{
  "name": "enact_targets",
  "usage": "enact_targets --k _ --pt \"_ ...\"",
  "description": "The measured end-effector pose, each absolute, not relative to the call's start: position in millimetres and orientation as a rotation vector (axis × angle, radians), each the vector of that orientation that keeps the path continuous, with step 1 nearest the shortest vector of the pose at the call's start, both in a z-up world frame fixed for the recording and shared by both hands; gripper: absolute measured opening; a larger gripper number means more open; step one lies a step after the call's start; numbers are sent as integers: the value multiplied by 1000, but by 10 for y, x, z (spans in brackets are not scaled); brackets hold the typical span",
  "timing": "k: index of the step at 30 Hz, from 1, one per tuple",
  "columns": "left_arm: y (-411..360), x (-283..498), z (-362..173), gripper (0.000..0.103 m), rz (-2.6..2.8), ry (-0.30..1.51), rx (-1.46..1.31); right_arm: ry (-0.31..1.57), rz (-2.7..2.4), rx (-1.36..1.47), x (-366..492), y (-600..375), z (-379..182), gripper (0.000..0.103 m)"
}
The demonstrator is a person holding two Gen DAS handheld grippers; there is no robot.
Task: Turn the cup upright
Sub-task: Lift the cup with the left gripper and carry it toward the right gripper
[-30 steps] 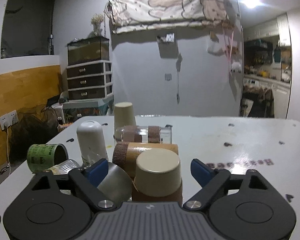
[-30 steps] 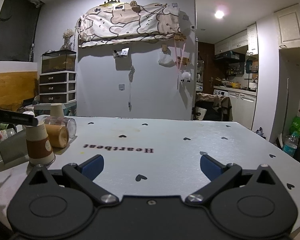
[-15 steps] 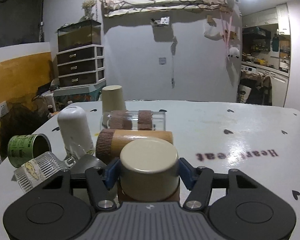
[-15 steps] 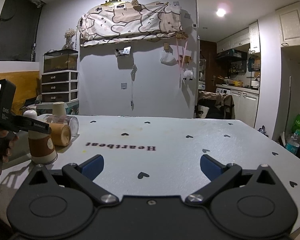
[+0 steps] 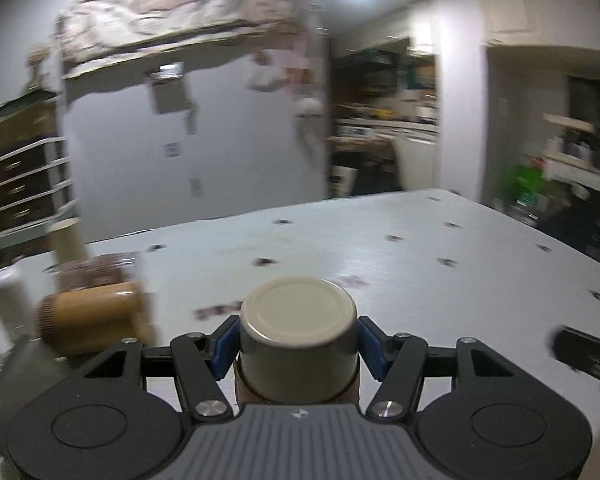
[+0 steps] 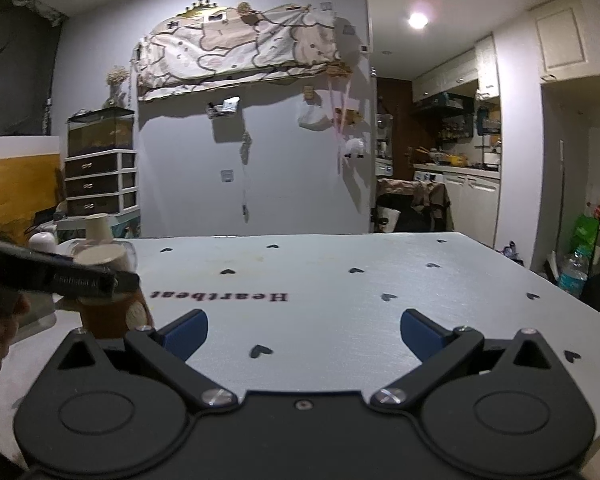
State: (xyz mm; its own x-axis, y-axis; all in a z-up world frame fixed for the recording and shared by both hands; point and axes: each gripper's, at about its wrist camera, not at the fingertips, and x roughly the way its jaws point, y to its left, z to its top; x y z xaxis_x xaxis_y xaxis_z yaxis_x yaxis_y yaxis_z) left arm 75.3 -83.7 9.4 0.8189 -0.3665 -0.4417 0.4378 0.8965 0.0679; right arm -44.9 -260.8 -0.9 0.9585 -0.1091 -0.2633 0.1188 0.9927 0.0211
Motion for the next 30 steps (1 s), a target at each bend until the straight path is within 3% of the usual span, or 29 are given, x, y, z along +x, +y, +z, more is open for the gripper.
enact_targets --k 12,14,15,17,20,22,24,30 --pt "-1269 668 -108 63 -616 482 181 367 -84 87 -446 -2922 -265 103" --pt "-1310 665 -93 77 -616 477 192 378 -39 102 -436 -2910 -314 103" --pt "-1326 667 -85 92 -614 467 199 383 -15 107 -429 -2892 -337 103" --pt "-1357 679 -41 96 -625 444 210 392 26 108 -406 -2833 -379 103" --pt "-1394 755 16 90 -631 460 211 422 85 104 -341 -2725 -460 98" --pt "-1414 804 30 71 -638 487 203 447 109 101 -285 -2663 -507 98" --pt "-1417 851 27 59 -647 521 193 475 128 99 -210 -2610 -553 98" --pt "-1260 760 55 58 -670 519 164 539 126 88 -8 -2459 -672 97"
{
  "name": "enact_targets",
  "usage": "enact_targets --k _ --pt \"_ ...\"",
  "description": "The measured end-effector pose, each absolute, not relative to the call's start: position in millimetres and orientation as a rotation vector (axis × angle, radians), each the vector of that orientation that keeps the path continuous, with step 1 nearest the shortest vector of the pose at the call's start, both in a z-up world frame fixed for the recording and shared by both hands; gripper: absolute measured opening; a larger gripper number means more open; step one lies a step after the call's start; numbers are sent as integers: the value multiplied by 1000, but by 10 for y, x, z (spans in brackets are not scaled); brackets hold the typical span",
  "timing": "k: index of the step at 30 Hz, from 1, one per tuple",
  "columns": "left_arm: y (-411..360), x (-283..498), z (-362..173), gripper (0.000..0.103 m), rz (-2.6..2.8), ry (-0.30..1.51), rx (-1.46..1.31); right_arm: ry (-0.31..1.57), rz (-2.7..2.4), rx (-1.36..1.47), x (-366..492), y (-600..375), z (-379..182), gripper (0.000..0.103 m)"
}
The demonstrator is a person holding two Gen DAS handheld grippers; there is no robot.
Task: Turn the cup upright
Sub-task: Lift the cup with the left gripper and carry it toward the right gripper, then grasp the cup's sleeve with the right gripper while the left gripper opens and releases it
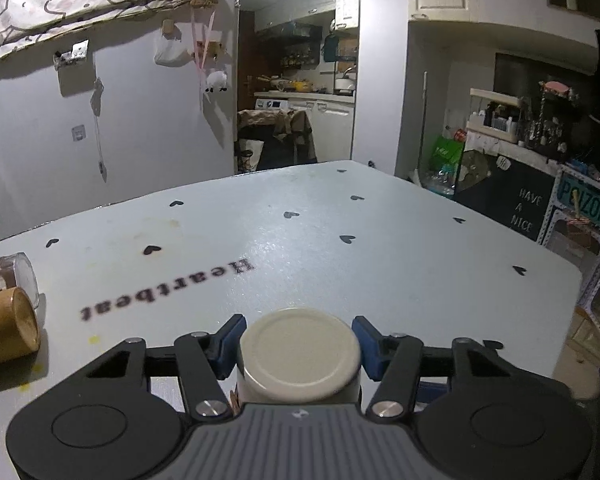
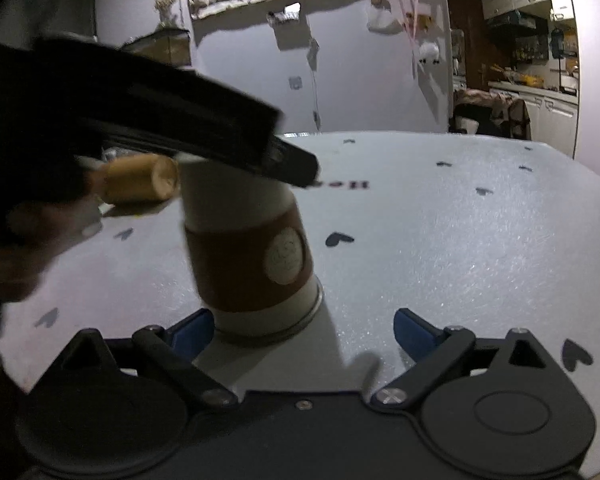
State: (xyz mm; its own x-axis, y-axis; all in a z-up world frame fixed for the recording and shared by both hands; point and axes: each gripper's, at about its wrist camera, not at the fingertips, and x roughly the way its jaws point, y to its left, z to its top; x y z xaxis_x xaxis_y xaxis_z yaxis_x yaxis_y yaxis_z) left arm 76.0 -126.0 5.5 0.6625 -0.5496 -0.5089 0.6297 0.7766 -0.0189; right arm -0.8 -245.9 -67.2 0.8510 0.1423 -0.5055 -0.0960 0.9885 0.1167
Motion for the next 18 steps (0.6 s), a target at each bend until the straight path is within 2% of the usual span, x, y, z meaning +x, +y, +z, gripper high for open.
enact_targets --k 8,11,18 --pt "-891 362 63 57 -677 485 149 547 89 101 24 -2494 -677 96" --pt "-800 237 -1 45 -665 485 155 553 76 107 30 -2520 -668 92" --pt "-660 260 -140 44 -604 516 105 550 56 163 -26 -2657 -573 91"
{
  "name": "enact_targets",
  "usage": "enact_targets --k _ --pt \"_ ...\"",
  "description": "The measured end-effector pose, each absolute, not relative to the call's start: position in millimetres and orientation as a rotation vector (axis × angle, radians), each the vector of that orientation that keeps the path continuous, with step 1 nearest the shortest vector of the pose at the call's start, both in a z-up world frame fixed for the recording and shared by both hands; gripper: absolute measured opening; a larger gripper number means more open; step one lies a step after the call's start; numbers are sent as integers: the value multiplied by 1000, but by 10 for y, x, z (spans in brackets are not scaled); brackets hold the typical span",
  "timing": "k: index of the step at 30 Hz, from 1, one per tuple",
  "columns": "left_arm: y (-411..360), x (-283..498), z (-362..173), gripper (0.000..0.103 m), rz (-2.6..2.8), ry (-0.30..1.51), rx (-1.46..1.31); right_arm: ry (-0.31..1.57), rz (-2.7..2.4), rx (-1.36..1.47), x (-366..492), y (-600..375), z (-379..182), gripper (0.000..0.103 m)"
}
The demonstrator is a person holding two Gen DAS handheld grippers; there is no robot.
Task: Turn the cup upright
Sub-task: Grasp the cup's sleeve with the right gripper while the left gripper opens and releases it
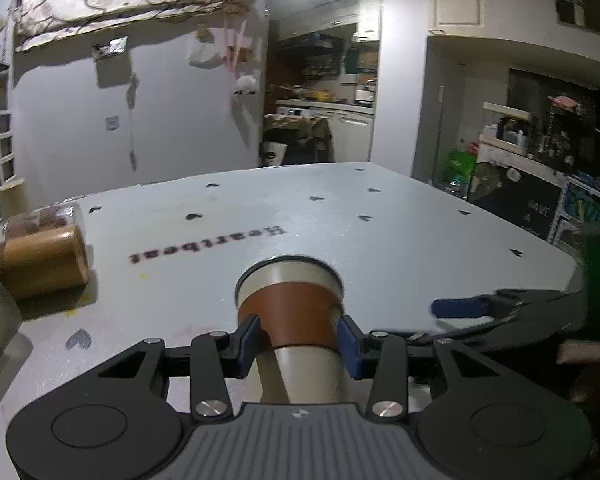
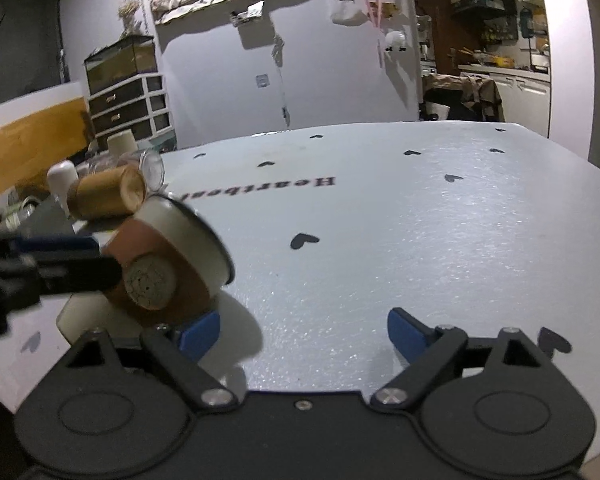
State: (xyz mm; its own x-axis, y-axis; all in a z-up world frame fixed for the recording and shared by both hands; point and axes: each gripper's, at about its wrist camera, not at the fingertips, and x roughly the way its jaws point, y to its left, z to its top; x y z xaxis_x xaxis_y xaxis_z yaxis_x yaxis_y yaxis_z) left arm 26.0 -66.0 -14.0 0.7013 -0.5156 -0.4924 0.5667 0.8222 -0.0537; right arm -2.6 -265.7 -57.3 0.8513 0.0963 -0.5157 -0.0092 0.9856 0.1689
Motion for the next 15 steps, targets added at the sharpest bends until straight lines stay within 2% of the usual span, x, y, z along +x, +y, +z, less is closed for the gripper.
enact_targets --k 6,11,13,15 --pt "-589 257 -159 44 -600 526 53 578 149 357 -7 -2843 -389 91" --pt "-582 229 -173 44 -598 526 47 724 290 691 321 -2969 -406 91" --pt "-584 225 -176 45 -599 527 48 771 329 774 472 -2927 -471 85" --pt "-578 218 -187 45 -600 528 49 812 345 832 612 -2868 -527 84"
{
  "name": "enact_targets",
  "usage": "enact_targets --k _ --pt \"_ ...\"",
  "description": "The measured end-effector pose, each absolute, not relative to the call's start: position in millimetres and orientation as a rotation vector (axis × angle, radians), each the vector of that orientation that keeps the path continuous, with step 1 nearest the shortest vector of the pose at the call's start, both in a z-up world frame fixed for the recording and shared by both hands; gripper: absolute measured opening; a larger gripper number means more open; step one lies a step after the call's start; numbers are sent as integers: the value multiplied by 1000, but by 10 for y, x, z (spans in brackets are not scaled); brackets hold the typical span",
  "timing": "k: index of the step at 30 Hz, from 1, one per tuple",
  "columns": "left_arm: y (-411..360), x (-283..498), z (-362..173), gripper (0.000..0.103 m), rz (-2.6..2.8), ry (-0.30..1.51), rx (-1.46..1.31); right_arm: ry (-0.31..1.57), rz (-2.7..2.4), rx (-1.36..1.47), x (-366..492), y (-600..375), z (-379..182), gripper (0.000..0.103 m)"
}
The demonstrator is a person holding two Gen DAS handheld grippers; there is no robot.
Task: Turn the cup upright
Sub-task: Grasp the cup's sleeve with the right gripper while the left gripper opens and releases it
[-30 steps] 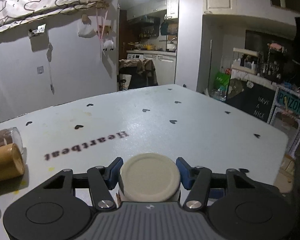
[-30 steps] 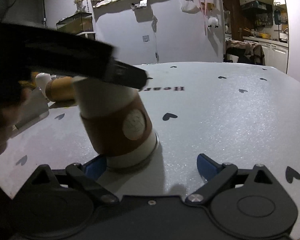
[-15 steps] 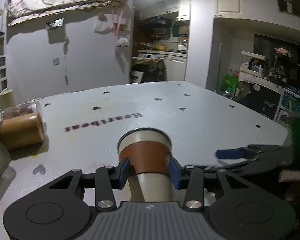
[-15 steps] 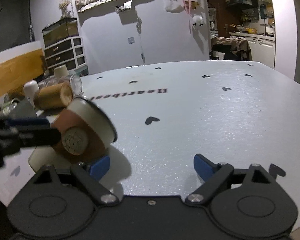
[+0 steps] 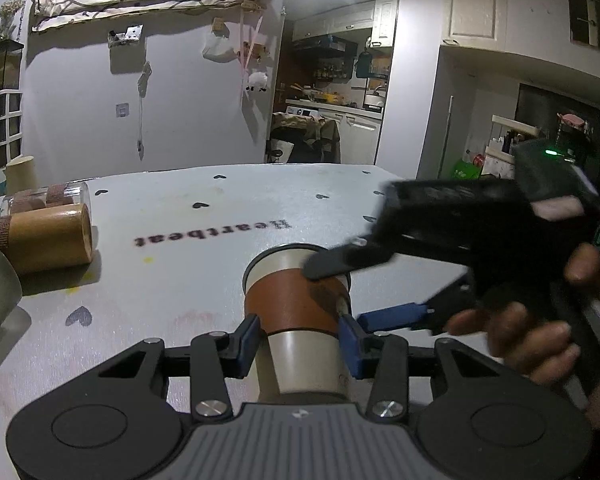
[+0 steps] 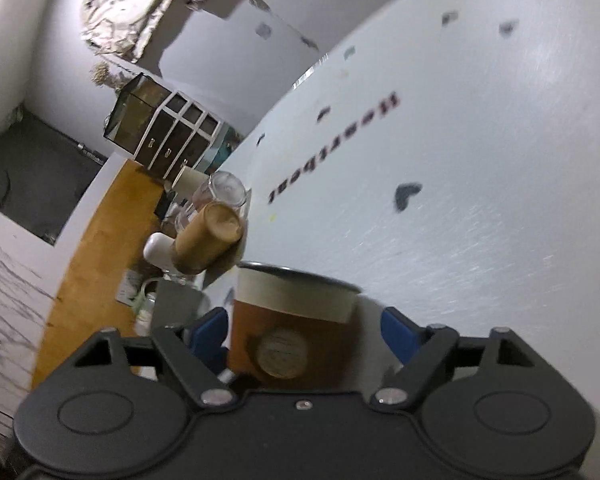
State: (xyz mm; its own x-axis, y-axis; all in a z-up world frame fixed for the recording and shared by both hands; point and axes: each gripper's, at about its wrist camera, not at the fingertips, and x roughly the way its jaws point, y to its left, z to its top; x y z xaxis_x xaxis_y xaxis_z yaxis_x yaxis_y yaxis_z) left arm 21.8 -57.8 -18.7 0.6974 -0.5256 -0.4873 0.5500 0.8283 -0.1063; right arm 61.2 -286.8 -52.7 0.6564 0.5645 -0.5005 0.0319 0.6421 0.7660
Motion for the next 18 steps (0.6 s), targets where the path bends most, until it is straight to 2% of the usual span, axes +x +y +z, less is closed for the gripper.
enact_targets --k 7,11,18 --pt "-550 204 -222 46 -607 534 47 881 349 921 958 -2663 -667 84" --pt "-530 201 -232 46 -612 532 45 897 350 905 1029 -2649 -627 79" --pt "-573 196 -255 47 -624 541 43 723 371 597 753 -2562 -156 79"
